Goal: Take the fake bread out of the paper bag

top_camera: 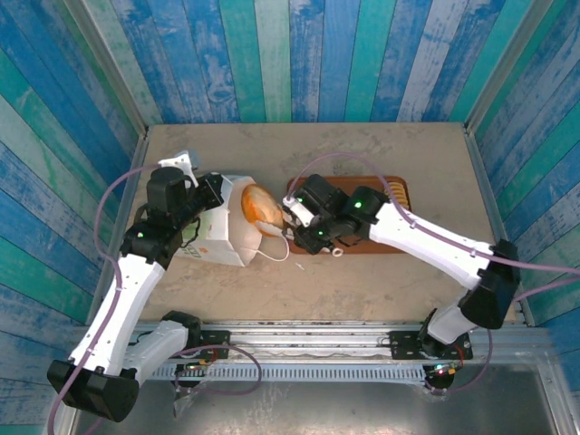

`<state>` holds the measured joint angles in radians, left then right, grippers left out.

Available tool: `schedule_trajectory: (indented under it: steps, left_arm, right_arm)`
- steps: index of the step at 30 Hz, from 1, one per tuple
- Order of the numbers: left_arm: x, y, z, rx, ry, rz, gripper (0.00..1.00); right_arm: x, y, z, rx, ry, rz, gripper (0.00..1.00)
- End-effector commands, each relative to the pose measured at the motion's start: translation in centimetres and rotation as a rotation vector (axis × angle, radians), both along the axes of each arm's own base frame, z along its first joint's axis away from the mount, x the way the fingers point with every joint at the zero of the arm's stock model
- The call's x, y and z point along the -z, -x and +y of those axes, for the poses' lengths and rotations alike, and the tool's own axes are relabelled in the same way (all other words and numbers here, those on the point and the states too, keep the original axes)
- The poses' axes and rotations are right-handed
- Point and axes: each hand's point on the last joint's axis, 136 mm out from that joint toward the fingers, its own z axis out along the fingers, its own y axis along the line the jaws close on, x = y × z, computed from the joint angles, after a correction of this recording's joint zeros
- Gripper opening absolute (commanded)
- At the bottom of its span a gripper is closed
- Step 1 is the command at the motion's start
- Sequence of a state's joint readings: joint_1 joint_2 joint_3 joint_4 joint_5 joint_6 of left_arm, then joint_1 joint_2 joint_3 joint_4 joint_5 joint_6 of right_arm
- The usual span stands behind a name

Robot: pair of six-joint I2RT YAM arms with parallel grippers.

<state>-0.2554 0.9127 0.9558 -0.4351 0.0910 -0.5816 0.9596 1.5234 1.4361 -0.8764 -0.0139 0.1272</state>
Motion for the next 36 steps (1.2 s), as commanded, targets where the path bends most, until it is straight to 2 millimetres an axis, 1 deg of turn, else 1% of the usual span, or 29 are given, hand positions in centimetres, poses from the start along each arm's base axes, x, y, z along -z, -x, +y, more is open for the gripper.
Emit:
schedule_trajectory:
  steps: [1, 6, 9, 11, 13, 16, 18, 20, 25, 36]
  left_arm:
    - [-0.8, 0.2, 0.7, -0.038, 0.004, -0.041, 0.00]
    - [-0.9, 0.4, 1.7, -0.085, -0.024, -0.047, 0.00]
    - [-1.1, 0.5, 2.1, -0.101, -0.030, -0.063, 0.00]
    - [-1.5, 0.5, 2.0, -0.097, -0.028, -0.078, 0.00]
    - [-1.7, 0.5, 1.8, -0.084, -0.024, -0.086, 0.00]
    - [-1.9, 0.4, 1.4, -0.061, -0.016, -0.097, 0.00]
    - [-1.9, 0.5, 1.1, -0.049, -0.015, -0.096, 0.00]
    - [-1.8, 0.5, 1.1, -0.045, -0.013, -0.096, 0.00]
    - [-1.7, 0.7, 1.1, -0.046, -0.008, -0.099, 0.00]
    - [-1.5, 1.0, 1.4, -0.054, -0.014, -0.100, 0.00]
  right_arm:
    - [-2.0, -1.2, -2.8, 0.020, 0.048, -0.147, 0.41]
    - [-3.4, -1.5, -6.4, 0.049, 0.090, -0.252, 0.42]
    - [-3.1, -2.2, -8.3, 0.113, 0.100, -0.256, 0.42]
    - [-2.2, -3.1, -9.7, 0.184, 0.092, -0.206, 0.42]
    - [-0.7, -3.8, -10.6, 0.245, 0.072, -0.121, 0.42]
    - [1.7, -4.4, -11.3, 0.311, 0.058, 0.009, 0.43]
    - [2.9, -4.6, -11.3, 0.328, 0.064, 0.083, 0.44]
    - [3.9, -4.8, -11.0, 0.334, 0.068, 0.144, 0.44]
    - [5.6, -5.5, -9.8, 0.321, 0.083, 0.209, 0.47]
    - [7.4, -8.1, -7.5, 0.332, 0.091, 0.253, 0.48]
